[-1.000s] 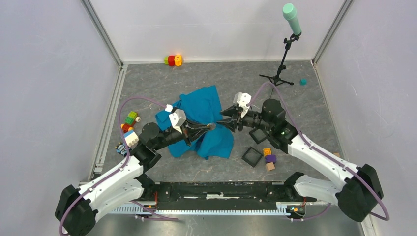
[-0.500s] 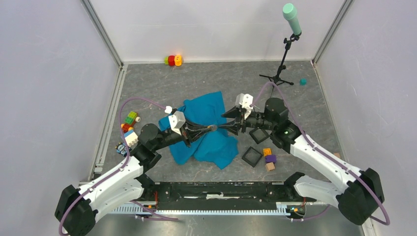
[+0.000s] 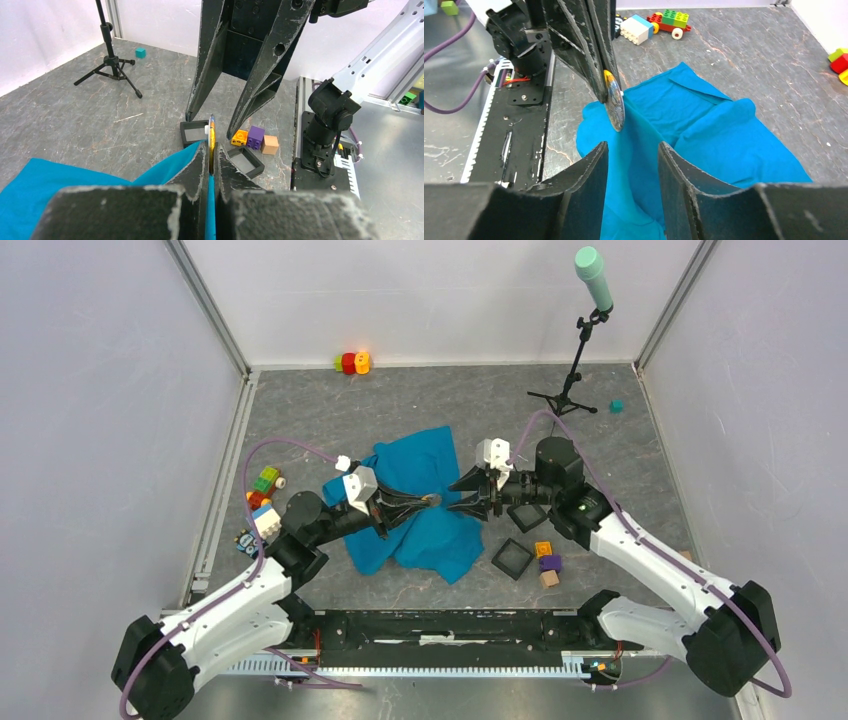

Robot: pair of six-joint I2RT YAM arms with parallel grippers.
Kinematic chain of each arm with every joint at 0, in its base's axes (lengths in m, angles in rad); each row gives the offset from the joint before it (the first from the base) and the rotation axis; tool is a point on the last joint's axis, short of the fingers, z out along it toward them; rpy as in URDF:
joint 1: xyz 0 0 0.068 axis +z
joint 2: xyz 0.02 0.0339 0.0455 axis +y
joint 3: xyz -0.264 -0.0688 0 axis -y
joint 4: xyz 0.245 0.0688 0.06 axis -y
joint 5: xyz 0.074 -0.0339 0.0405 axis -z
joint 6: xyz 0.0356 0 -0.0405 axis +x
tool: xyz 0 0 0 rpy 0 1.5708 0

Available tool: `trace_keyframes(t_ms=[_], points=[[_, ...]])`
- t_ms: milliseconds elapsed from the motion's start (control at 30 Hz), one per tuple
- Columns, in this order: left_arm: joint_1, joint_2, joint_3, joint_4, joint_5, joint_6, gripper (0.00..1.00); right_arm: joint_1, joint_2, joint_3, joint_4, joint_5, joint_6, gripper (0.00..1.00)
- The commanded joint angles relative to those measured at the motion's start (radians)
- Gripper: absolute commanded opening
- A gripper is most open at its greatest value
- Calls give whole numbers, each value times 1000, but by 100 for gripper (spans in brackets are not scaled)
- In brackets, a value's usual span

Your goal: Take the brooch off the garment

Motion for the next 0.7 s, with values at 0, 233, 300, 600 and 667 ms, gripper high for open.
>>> trace_keyframes(t_ms=[0,233,300,600,667], points=[[-5,7,20,56,21,37,2,2,10,54,60,-85,31,44],[-5,37,50,50,43,49,2,10,46,78,80,-109,67,40],[-5,48,63,43,55,51,2,14,54,85,83,-111,72,33],[-5,51,63,39,35,84,2,16,80,90,73,-111,84,9],[-5,51,63,30,2,86,26,16,80,88,78,-89,112,4]])
